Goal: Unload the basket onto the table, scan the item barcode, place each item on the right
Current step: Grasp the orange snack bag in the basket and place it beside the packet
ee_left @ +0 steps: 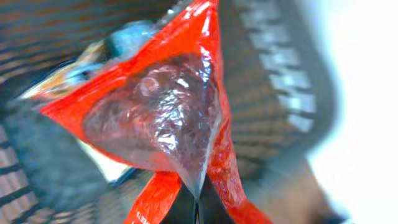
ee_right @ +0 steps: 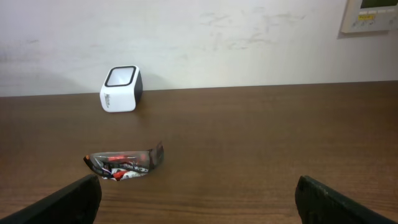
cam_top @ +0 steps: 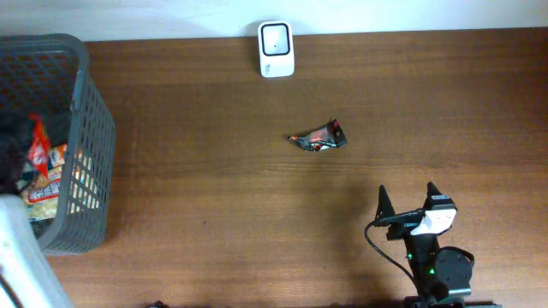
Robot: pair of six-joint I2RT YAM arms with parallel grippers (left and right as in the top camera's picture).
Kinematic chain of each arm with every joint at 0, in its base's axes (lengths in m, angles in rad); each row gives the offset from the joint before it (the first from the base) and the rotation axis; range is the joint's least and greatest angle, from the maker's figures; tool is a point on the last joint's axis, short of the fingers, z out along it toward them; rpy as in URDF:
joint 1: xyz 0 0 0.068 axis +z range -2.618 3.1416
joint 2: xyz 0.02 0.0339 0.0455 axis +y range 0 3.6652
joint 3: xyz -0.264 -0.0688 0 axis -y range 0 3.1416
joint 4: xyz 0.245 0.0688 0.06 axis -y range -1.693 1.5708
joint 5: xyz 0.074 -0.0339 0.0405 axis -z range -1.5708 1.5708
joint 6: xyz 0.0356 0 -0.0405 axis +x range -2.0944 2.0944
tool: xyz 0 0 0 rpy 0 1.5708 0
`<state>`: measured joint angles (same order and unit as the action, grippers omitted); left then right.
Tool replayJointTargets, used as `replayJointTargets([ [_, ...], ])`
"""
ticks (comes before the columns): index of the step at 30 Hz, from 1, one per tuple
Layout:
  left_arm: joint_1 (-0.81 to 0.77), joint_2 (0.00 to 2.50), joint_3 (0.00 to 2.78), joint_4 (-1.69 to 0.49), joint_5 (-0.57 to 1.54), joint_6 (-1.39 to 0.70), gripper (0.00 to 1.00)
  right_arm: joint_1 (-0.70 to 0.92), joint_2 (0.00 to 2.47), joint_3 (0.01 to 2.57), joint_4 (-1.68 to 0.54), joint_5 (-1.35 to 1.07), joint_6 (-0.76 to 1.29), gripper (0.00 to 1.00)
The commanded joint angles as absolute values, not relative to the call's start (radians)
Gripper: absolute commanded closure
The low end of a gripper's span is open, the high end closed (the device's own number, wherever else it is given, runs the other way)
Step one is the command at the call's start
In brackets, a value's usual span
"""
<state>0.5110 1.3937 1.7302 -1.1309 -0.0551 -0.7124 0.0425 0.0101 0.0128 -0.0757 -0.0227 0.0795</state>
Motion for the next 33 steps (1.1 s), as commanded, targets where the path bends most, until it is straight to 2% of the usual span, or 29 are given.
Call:
replayJointTargets([
  [1,0.273,1.277,1.749,-1.050,-0.022,-0.561,1.00,0.044,0.004,0.006,-0.080,-0.014,0.083,0.02],
  [4,0.000,1.271,1.748,-0.953,-0.022,-0.436,1.00,0.044,0.004,0.006,-0.080,-0.014,0.083,0.02],
  [7,-0.224,1.369,1.748,-0.943,-0.022,-0.421,1.00,0.044,0.004,0.006,-0.080,-0.014,0.083,0.02],
  [12,-0.445,1.677,1.748,-0.869,-0.023,-0.363,1.00,0.044,0.004,0.006,-0.080,-0.014,0.083,0.02],
  [15,-0.487,1.874,1.748,-0.790,-0.025,-0.290,1.00,0.044,0.004,0.006,-0.080,-0.014,0.083,0.02],
  [19,-0.506,2.059,1.748,-0.762,-0.025,-0.290,1.00,0.044,0.004,0.006,-0.080,-0.014,0.083,0.02],
  [24,-0.549,2.196,1.748,-0.716,-0.021,-0.290,1.00,0.044,0.004,0.006,-0.080,-0.014,0.083,0.02],
  [25,-0.560,2.199,1.748,-0.718,-0.020,-0.290,0.97,0.044,0.004,0.006,-0.080,-0.014,0.083,0.02],
  [28,-0.601,2.199,1.748,-0.707,0.045,-0.290,0.72,0.044,0.004,0.006,-0.080,-0.014,0.083,0.02],
  [33,-0.624,2.199,1.822,-0.757,0.046,-0.290,0.67,0.044,0.004,0.006,-0.080,-0.014,0.083,0.02],
])
